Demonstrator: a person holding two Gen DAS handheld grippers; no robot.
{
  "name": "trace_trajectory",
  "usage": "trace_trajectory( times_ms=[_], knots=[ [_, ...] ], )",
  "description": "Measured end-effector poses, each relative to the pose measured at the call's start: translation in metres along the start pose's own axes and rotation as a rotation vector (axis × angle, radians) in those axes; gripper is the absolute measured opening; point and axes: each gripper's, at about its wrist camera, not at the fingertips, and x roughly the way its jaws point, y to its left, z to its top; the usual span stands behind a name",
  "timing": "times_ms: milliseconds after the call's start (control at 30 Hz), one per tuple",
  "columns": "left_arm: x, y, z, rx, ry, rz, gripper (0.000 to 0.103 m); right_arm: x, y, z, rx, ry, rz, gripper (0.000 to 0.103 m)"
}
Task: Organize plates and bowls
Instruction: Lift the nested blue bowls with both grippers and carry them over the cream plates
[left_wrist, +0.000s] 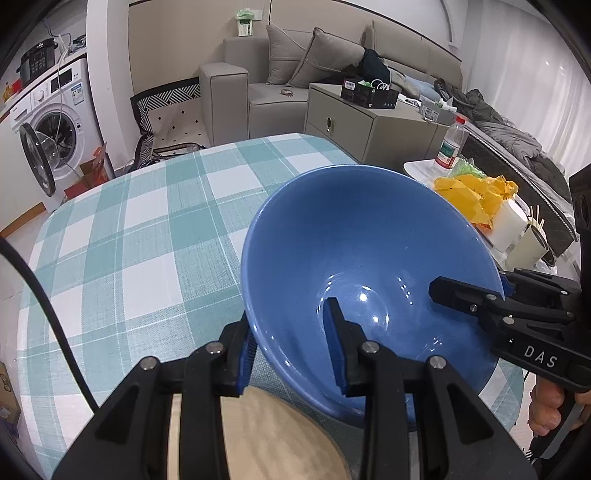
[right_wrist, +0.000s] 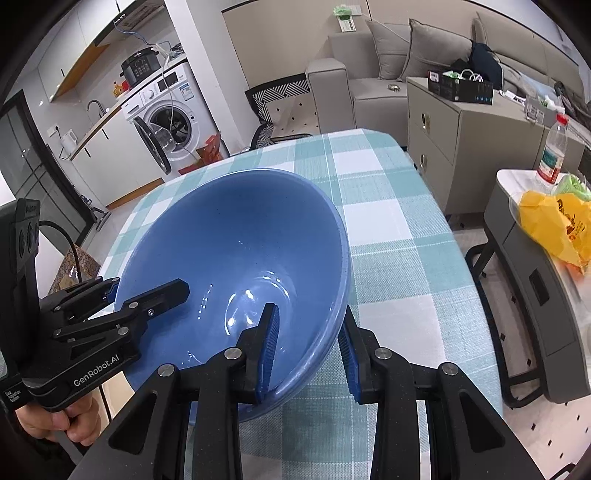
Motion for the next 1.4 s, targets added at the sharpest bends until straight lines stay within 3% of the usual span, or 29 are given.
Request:
trace_trajectory(
  times_ms=[767,1400],
  knots=[
    [-0.059,0.007,-0.006,-0.028,-0.095,0.024,0.032,-0.049,0.036,-0.001,-0.072,-0.051,0.013,0.032],
    [-0.119,0.033,-0.040,-0.091,-0.159,0.102,0.032,-0.076,0.094,-0.015,-0.159,-0.072,0.094,0.032]
  ],
)
